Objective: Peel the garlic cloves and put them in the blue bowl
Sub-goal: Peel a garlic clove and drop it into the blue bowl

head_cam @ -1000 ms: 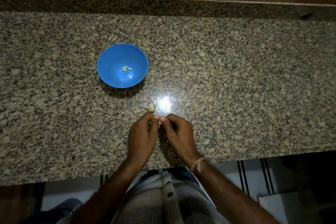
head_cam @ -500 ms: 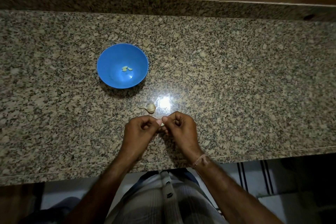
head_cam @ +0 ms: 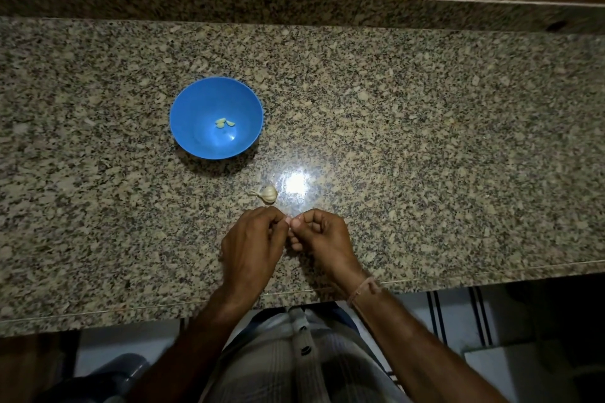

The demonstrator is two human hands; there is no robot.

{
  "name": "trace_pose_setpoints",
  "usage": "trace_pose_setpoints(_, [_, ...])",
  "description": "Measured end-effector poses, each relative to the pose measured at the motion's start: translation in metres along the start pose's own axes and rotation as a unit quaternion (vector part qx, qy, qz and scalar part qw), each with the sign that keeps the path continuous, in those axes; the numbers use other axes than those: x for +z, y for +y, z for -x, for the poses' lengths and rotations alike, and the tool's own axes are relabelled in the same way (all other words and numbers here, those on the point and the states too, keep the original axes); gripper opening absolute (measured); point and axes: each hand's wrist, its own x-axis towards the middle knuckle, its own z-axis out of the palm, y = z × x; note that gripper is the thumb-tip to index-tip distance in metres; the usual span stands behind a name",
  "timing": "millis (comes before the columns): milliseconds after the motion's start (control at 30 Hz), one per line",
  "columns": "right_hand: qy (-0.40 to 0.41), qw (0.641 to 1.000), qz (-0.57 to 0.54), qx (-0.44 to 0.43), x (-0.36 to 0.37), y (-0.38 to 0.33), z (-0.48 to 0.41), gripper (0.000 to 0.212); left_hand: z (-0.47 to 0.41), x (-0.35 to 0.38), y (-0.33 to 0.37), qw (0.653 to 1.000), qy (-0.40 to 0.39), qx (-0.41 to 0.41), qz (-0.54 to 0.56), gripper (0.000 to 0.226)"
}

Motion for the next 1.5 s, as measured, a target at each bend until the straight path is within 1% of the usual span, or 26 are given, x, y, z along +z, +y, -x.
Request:
trace_pose_setpoints(33, [-0.011, 1.0, -0.003, 0.009, -0.002, -0.001, -0.001, 0.013, 0.0, 0.002, -0.001, 1.0, -0.003, -0.001, 0.009, 0.017])
trace_pose_setpoints(100, [-0.028, 0.998, -0.047, 0.03, -0.002, -0.004, -0.001, 0.01, 0.0, 0.004, -0.001, 1.0, -0.007, -0.003, 0.014, 0.017])
trace_pose_setpoints(200, [-0.036, 0.99, -0.121, 0.063, 0.0, -0.007, -0.001, 0.008, -0.001, 0.006, 0.001, 1.0, 0.004, 0.015, 0.004, 0.016])
trace_pose_setpoints(267, [-0.037, 0.985, -0.146, 0.08, 0.002, -0.006, 0.0, 0.007, 0.0, 0.009, 0.0, 1.0, 0.007, 0.014, 0.01, 0.016])
trace_pose_setpoints(333, [-0.03, 0.991, -0.115, 0.067, 0.002, -0.004, 0.0, 0.006, 0.0, 0.012, -0.002, 0.999, 0.003, -0.004, 0.048, 0.018])
trace_pose_setpoints(433, [-0.012, 1.0, 0.002, 0.003, 0.0, 0.003, -0.003, 0.007, -0.001, 0.015, -0.005, 0.993, 0.005, -0.039, 0.107, 0.026])
trace_pose_setpoints(467, [-0.009, 1.0, 0.029, -0.01, -0.001, 0.005, -0.004, 0.008, -0.003, 0.015, -0.005, 0.992, 0.005, -0.053, 0.111, 0.028])
trace_pose_setpoints(533, [-0.002, 0.999, 0.046, -0.022, -0.002, 0.007, -0.005, 0.006, -0.004, 0.016, -0.008, 0.992, 0.002, -0.081, 0.1, 0.033])
trace_pose_setpoints(633, [0.011, 0.999, 0.042, -0.029, -0.005, 0.011, -0.004, 0.002, -0.005, 0.016, -0.015, 0.987, 0.01, -0.121, 0.108, 0.033])
trace_pose_setpoints(733, [0.013, 1.0, -0.007, -0.012, -0.006, 0.013, -0.002, 0.008, -0.004, 0.014, -0.02, 0.987, 0.021, -0.126, 0.101, 0.021])
trace_pose_setpoints(800, [0.011, 0.999, -0.048, 0.006, -0.005, 0.012, -0.002, 0.005, -0.002, 0.012, -0.021, 0.987, 0.023, -0.122, 0.097, 0.014])
trace_pose_setpoints(867, [0.012, 0.998, -0.067, 0.013, -0.004, 0.01, -0.002, 0.002, 0.001, 0.012, -0.021, 0.99, 0.01, -0.117, 0.082, 0.015])
trace_pose_setpoints(900, [0.012, 0.997, -0.071, 0.013, -0.004, 0.009, -0.002, 0.003, 0.002, 0.013, -0.02, 0.987, -0.009, -0.124, 0.097, 0.018])
trace_pose_setpoints(967, [0.016, 0.997, -0.08, 0.011, -0.002, 0.006, -0.002, 0.004, 0.004, 0.013, -0.017, 0.97, -0.056, -0.145, 0.189, 0.027])
trace_pose_setpoints(1033, [0.021, 0.996, -0.086, 0.008, 0.0, 0.005, -0.001, 0.004, 0.006, 0.011, -0.013, 0.951, -0.078, -0.156, 0.257, 0.024])
trace_pose_setpoints(1200, [0.039, 0.996, -0.084, 0.003, 0.003, 0.002, 0.001, 0.002, 0.008, 0.011, -0.017, 0.944, -0.052, -0.167, 0.28, 0.003])
trace_pose_setpoints(1367, [0.046, 0.996, -0.072, 0.002, 0.005, 0.002, 0.001, 0.001, 0.009, 0.01, -0.016, 0.939, -0.035, -0.171, 0.295, 0.006])
trace_pose_setpoints(1500, [0.047, 0.993, -0.099, 0.03, 0.007, 0.003, 0.001, 0.006, 0.009, 0.007, -0.013, 0.936, -0.039, -0.163, 0.309, 0.006])
